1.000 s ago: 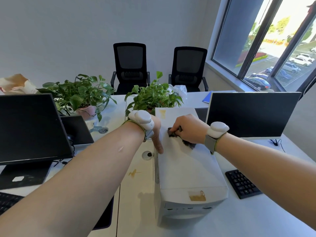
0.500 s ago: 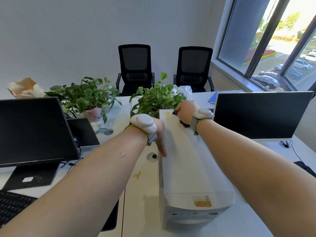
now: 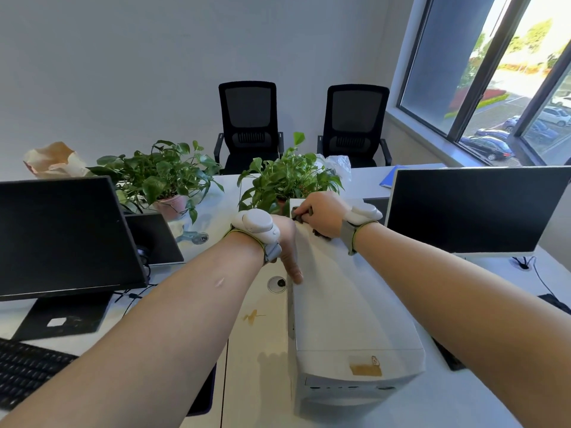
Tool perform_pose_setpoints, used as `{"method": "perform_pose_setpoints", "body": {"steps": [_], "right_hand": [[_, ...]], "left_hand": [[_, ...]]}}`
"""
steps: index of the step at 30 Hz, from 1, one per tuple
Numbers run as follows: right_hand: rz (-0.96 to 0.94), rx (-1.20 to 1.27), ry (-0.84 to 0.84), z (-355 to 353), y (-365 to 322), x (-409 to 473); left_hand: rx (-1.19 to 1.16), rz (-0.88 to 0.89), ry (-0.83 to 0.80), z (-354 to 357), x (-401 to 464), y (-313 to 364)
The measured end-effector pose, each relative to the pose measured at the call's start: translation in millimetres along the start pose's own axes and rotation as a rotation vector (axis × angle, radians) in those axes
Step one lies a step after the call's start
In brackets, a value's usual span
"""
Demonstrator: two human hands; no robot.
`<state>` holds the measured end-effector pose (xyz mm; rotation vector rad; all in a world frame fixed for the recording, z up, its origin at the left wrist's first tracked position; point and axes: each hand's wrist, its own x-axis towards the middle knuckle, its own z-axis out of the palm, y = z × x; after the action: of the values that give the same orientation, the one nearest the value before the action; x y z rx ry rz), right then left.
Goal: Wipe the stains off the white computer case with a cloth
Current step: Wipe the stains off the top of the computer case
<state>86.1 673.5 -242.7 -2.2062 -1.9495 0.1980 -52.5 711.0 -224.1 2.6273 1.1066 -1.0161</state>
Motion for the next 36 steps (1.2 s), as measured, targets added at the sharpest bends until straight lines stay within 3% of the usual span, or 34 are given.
{"method": "perform_pose_setpoints", "body": {"steps": [4,11,18,22,25,28,32,36], "right_hand": [[-0.030,0.087,-0.054,0.3,1.1,-41.7],[-0.159,0.133,-0.129,0.2,15.4,-111.7],[0.181,0.128,0.033,-8.7,41.1,-51.1],[0.275,0.024,0.080,-8.2,29.4,-5.0],[0.242,0.005,0.086,-4.9,10.7,18.6],[0.180,0.048,0.073,-4.5,-5.1,27.0],[0.139,0.163,0.083,1.9,-7.4,25.9],[0.051,0.178,0.045,4.9,-5.4,0.8]], "left_hand": [[-0.066,0.045,0.095,3.7,-0.3,-4.5],[-0.112,0.069,-0.009,-1.5,7.1,-2.7],[-0.174,0.107,0.063,5.5,5.3,-10.2],[-0.179,0.091,0.120,7.1,-1.0,-8.8],[-0.154,0.049,0.084,10.4,0.9,-8.1],[-0.186,0.045,0.165,13.4,8.1,-9.5],[-0.115,0.036,-0.004,2.1,0.0,0.2],[-0.070,0.008,-0.025,-0.9,9.5,4.1]]}}
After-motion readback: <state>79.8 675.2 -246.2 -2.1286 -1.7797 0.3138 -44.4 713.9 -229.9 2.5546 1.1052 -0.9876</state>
